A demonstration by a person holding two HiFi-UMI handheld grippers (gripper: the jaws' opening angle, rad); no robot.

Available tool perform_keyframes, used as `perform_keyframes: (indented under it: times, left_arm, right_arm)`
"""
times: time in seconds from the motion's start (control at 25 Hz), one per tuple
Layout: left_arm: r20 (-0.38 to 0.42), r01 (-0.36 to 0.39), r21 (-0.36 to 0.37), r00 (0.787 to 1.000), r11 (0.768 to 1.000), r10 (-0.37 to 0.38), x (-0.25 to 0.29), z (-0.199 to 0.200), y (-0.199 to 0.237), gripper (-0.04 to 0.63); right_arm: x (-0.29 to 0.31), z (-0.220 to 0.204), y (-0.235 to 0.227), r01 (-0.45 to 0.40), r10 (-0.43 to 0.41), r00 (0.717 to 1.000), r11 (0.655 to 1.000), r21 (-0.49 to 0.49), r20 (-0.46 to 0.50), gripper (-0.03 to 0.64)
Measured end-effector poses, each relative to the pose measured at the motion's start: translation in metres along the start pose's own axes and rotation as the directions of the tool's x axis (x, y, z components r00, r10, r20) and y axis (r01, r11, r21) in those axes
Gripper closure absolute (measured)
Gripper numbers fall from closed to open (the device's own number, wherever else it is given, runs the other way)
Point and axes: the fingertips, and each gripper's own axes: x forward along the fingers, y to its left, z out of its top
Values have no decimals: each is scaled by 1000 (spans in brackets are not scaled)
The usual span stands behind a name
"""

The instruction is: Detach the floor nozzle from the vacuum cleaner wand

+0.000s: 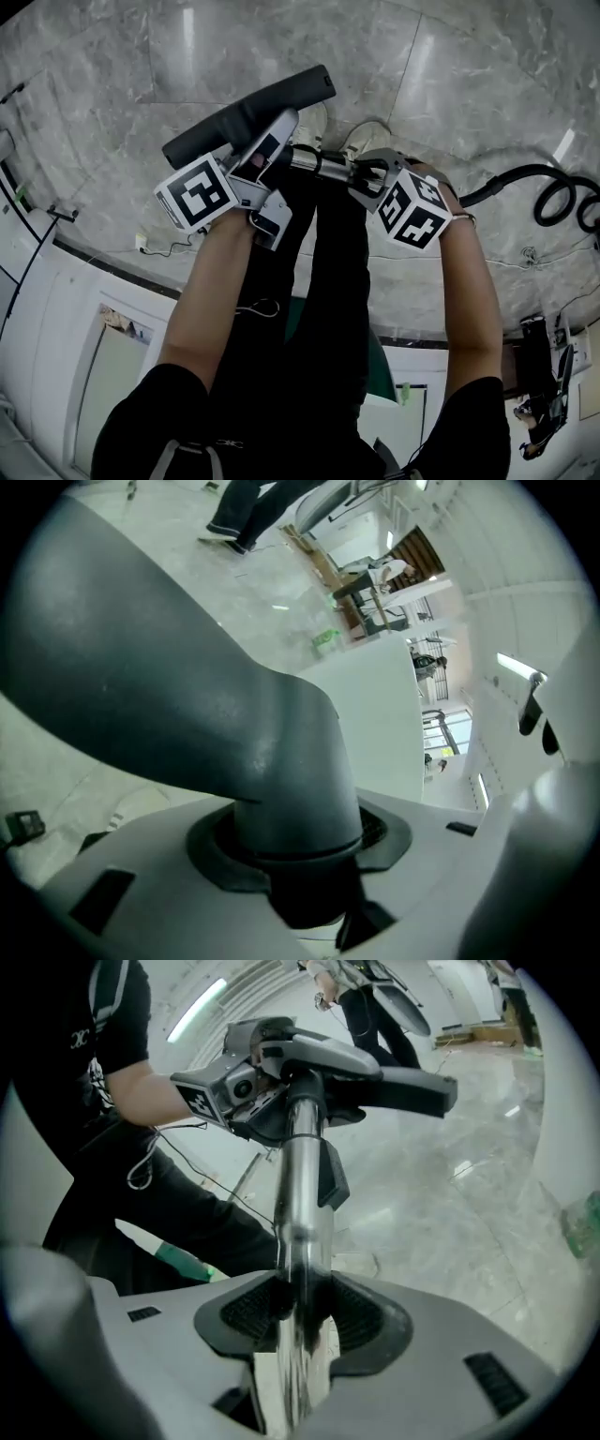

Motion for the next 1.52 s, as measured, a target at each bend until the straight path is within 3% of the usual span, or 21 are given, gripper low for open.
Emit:
perform_keyframes:
  times: [0.12, 0.2, 0.32, 0.44, 0.52, 0.6, 0.68, 0.76, 0.84, 0.92, 0.96, 1.0, 1.04, 1.08, 1.16, 1.24, 1.28, 1.32, 1.36, 1.44, 1.52]
  left_arm:
    - [-28, 60, 131, 998, 990, -57, 4, -4, -14, 397]
    - [-55, 157, 238, 987, 958, -148, 9, -7, -38, 397]
    - [-65, 218, 319, 976, 922, -208, 8, -2, -55, 399]
    - [-19, 130, 306, 991, 943, -131, 4, 7, -49, 397]
    - [29, -26, 279, 999, 960, 18, 7, 14, -28, 427]
    - [77, -122, 273, 991, 954, 105, 11, 20, -14, 477]
    - [91, -91, 308, 994, 947, 66, 11, 24, -19, 482]
    - [64, 4, 393, 997, 920, -32, 9, 23, -35, 483]
    - [-18, 144, 485, 988, 863, -155, 4, 13, -55, 483]
    - [-141, 315, 550, 948, 774, -286, -3, -2, -77, 485]
    - [-189, 375, 568, 926, 733, -328, -5, -6, -86, 486]
    - [-212, 400, 577, 915, 712, -342, -4, -7, -91, 486]
    - [-205, 387, 578, 921, 719, -331, 0, -5, -90, 486]
    - [-172, 344, 567, 938, 749, -301, 5, 1, -86, 486]
    - [-70, 220, 505, 974, 835, -214, 12, 18, -69, 486]
    - [25, 107, 398, 992, 911, -127, 15, 36, -49, 485]
    - [57, 66, 345, 994, 936, -91, 16, 43, -40, 485]
    - [71, 40, 306, 995, 951, -65, 14, 47, -33, 486]
    - [68, 34, 294, 996, 955, -56, 13, 48, -28, 485]
    - [35, 91, 348, 993, 933, -109, 7, 44, -35, 485]
    - [39, 169, 454, 977, 875, -210, -6, 55, -55, 485]
  right_arm:
    - [16, 19, 0, -161, 160, 986, 987, 12, 53, 430]
    - [25, 43, 2, -239, 235, 964, 971, 18, 127, 430]
    - [30, 61, -2, -237, 237, 956, 971, -21, 175, 453]
    - [31, 69, -8, -101, 110, 977, 993, -58, 184, 515]
    - [35, 68, -27, 99, -93, 981, 995, -24, 168, 518]
    - [37, 65, -51, 336, -332, 932, 942, 0, 142, 520]
    - [34, 68, -61, 423, -419, 897, 906, 3, 139, 520]
    - [33, 71, -52, 319, -313, 936, 948, -11, 160, 520]
    - [30, 72, -24, 63, -56, 982, 997, -34, 178, 520]
    - [19, 73, 8, -224, 229, 954, 973, -47, 194, 520]
    - [13, 75, 17, -307, 311, 928, 950, -50, 207, 520]
    - [10, 77, 19, -331, 333, 916, 942, -46, 222, 520]
    - [10, 78, 12, -295, 295, 927, 955, -33, 233, 520]
    - [13, 78, -1, -202, 199, 951, 979, -13, 238, 520]
    - [18, 79, -38, 116, -117, 970, 993, 20, 214, 520]
    - [16, 79, -74, 439, -433, 888, 899, 1, 157, 520]
    - [15, 78, -85, 525, -518, 845, 850, -27, 132, 520]
    - [17, 78, -88, 538, -530, 840, 841, -52, 116, 520]
    - [23, 77, -81, 471, -463, 880, 880, -64, 108, 520]
    - [34, 73, -50, 153, -147, 982, 987, -48, 115, 520]
    - [31, 64, -24, -124, 125, 979, 992, -18, 159, 520]
